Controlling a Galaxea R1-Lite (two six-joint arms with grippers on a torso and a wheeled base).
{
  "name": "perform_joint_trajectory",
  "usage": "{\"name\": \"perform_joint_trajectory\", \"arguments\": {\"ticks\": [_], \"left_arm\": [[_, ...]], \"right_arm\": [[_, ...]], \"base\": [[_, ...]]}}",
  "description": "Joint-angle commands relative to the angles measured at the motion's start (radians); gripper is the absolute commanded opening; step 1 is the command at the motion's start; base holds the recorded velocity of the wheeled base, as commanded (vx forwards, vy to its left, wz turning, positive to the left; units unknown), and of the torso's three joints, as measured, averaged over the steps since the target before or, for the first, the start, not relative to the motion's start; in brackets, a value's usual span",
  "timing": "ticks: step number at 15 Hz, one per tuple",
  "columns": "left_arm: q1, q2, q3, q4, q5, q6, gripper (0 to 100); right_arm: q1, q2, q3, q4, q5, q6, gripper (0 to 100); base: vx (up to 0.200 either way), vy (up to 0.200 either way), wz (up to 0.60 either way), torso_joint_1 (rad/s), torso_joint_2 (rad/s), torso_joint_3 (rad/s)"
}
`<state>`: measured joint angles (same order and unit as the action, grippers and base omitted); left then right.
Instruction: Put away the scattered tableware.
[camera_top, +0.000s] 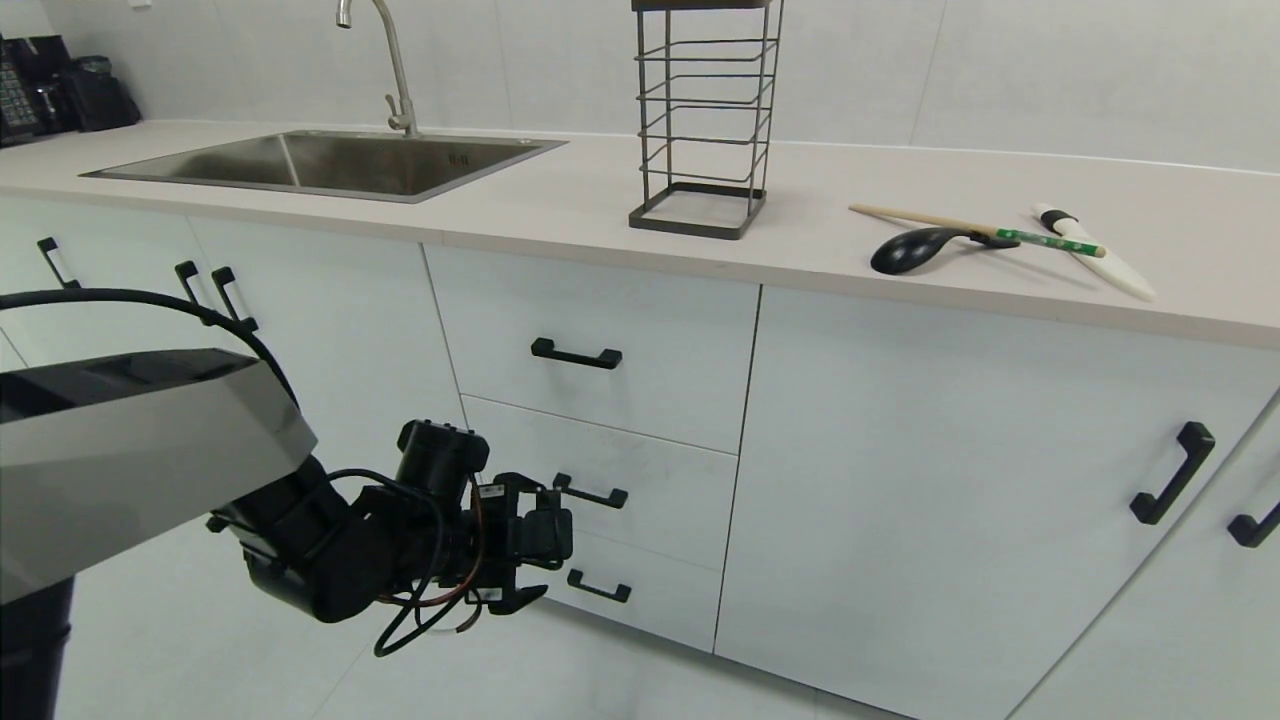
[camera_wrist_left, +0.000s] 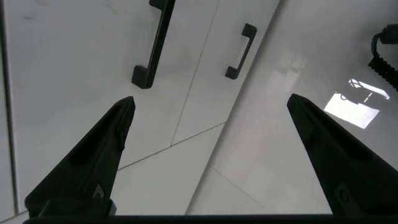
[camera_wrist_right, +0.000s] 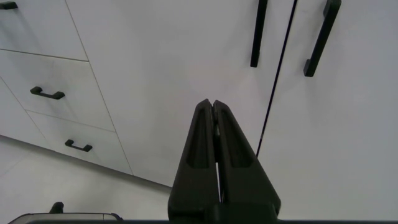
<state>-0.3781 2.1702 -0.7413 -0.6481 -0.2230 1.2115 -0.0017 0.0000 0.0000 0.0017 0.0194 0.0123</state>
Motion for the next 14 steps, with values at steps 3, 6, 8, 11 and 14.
{"name": "perform_joint_trajectory", "arguments": {"ticks": [3,6,8,11,14], "left_arm": [[-0.002,0.103,-0.087,-0.005,-0.001,0.0,100],[-0.016,0.174,-0.164,-0.016,-0.003,0.006,100],[-0.019,0.206,-0.216,-0.015,-0.007,0.034,100],[-0.027,0.284,-0.291,-0.013,-0.01,0.042,100],[-0.028,0.327,-0.326,-0.013,-0.013,0.045,100]], "right_arm": [[0.0,0.002,0.0,0.0,0.001,0.0,0],[0.0,0.002,0.0,0.0,0.001,0.0,0],[0.0,0.002,0.0,0.0,0.001,0.0,0],[0.0,0.002,0.0,0.0,0.001,0.0,0],[0.0,0.002,0.0,0.0,0.001,0.0,0]], "base": [[0.0,0.0,0.0,0.0,0.0,0.0],[0.0,0.0,0.0,0.0,0.0,0.0],[0.0,0.0,0.0,0.0,0.0,0.0],[0.0,0.0,0.0,0.0,0.0,0.0],[0.0,0.0,0.0,0.0,0.0,0.0]]}}
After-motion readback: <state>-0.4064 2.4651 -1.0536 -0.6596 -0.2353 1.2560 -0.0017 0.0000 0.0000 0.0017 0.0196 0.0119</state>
